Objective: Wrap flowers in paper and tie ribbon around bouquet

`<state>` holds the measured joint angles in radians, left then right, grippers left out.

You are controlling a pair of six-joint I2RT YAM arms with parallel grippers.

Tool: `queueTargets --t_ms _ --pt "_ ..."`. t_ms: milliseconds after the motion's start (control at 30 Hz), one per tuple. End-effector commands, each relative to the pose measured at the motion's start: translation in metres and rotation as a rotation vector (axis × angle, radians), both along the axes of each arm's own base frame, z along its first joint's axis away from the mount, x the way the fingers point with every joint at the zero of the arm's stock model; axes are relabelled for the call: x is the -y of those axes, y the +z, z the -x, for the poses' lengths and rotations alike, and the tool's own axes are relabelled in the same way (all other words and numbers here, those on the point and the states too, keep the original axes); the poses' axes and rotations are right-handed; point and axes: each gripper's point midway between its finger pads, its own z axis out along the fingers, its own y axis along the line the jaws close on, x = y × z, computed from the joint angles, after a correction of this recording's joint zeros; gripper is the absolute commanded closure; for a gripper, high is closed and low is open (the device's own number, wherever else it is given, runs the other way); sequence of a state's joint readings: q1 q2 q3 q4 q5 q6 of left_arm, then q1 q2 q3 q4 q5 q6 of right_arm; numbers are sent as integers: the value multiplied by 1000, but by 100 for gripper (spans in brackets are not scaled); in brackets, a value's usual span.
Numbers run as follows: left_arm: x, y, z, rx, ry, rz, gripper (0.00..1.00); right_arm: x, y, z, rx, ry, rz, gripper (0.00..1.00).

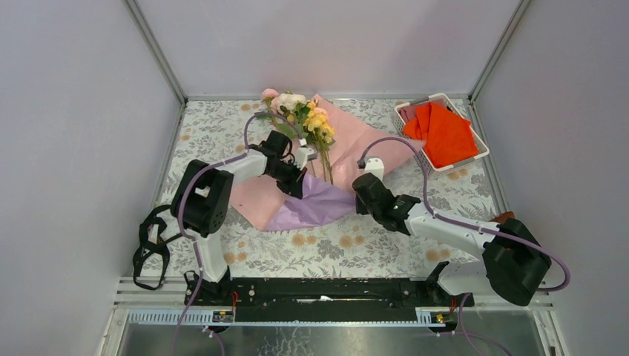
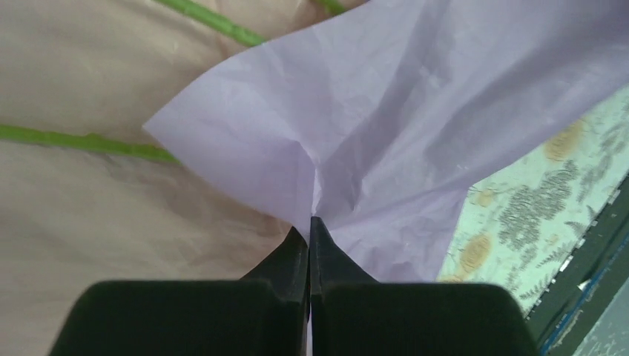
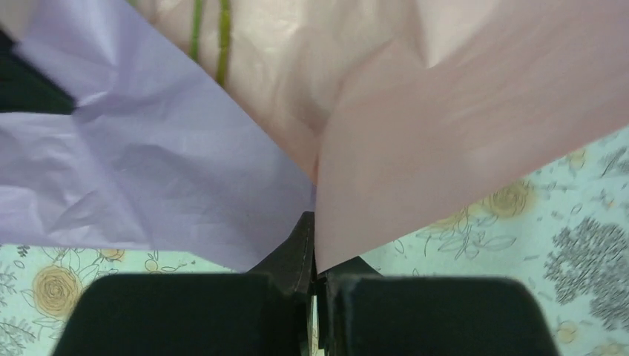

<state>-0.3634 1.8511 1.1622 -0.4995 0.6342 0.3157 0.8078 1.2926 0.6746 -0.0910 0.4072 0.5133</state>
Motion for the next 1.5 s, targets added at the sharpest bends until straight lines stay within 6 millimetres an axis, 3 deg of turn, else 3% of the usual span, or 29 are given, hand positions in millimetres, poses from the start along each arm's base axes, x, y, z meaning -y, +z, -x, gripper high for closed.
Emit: queueTargets --t_ms 0,167,300,433,533,633,667,733,767,800,933,1067,1333,1400,1467 --pt "-5 -21 -19 -9 54 -49 100 -14 32 -13 137 205 234 100" --pt "-3 -32 -20 -28 62 -48 100 -69 54 -11 286 465 358 100" --pt "-6 -36 -19 -28 67 -56 100 -130 53 4 367 696 446 100" --pt "-11 -37 -24 -16 92 -77 100 -151 44 -2 334 683 531 100" --pt "-17 -35 -27 -2 112 -77 100 -142 54 -10 353 553 496 100" --pt "-21 -35 -29 17 121 -86 100 -105 53 -14 289 354 332 95" --pt "-21 -35 -29 22 121 -89 100 -93 46 -13 236 296 226 87" --pt "-21 -35 -28 22 117 -85 100 -78 29 -5 145 223 6 52" --pt "-20 -34 -28 22 111 -79 100 -75 23 1 111 203 -101 41" --pt "-19 -34 -27 21 106 -74 100 -73 14 10 72 203 -190 33" --pt "-17 -29 -26 24 99 -55 100 -70 11 31 56 176 -407 4" --pt "-15 -26 -24 24 90 -39 100 -65 8 45 59 162 -520 0" --pt "-9 -14 -20 46 49 7 100 -57 45 52 223 236 -633 0" --pt "-6 -8 -20 58 34 29 100 -48 39 47 219 190 -580 0" --pt "-2 -2 -17 58 25 61 100 -33 19 40 176 85 -503 0"
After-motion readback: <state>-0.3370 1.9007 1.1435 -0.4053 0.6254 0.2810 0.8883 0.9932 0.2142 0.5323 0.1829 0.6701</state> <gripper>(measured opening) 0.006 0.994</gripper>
